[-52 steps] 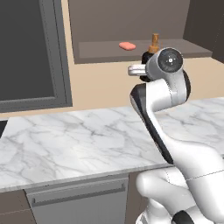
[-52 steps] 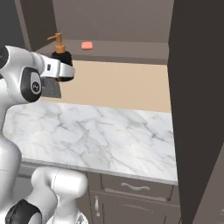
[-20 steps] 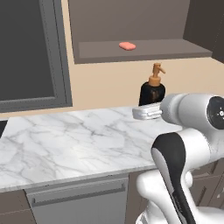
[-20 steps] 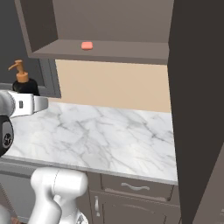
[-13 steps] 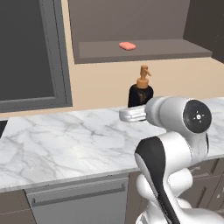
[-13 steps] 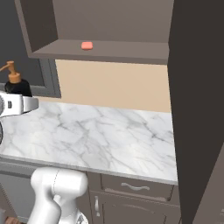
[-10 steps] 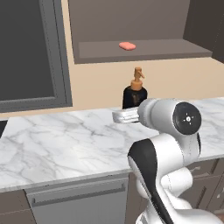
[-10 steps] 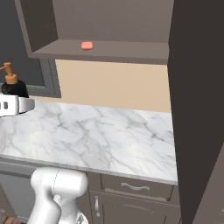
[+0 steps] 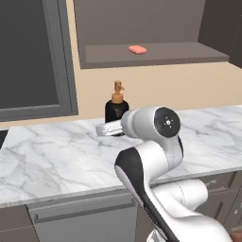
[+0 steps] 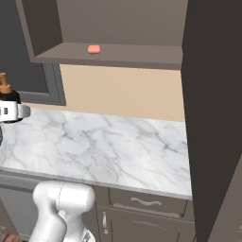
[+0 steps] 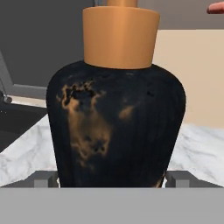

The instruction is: Locate and retrieve the bar soap and soap dispenser from the cabinet. Place them next to the sink.

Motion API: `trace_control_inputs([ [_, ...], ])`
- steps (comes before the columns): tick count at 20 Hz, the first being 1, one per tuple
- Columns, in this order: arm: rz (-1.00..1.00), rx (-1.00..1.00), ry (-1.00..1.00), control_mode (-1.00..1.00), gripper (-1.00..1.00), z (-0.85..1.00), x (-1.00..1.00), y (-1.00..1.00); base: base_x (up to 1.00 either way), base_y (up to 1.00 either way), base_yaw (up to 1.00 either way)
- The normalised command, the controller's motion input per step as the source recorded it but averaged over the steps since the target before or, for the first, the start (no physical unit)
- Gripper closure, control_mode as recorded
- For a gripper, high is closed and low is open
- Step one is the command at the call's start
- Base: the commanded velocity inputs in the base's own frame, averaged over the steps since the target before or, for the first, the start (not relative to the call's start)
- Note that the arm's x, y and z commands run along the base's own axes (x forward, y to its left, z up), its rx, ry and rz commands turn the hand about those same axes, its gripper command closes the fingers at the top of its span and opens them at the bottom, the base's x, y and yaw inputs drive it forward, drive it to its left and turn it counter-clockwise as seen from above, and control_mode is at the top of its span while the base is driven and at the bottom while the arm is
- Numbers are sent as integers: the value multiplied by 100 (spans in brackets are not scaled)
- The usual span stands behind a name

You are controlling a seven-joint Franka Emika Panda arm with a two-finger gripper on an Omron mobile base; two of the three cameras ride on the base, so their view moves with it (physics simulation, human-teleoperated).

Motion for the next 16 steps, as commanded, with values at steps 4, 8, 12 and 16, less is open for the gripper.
trace_control_inputs([
  [4,22,0,5,-100,100,-57,51,61,0,0,0],
  [8,23,-3,0,-100,100,-79,45,67,0,0,0],
  [12,21,-2,0,-100,100,-67,43,77,0,0,0],
  [16,19,-3,0,-100,100,-57,38,82,0,0,0],
])
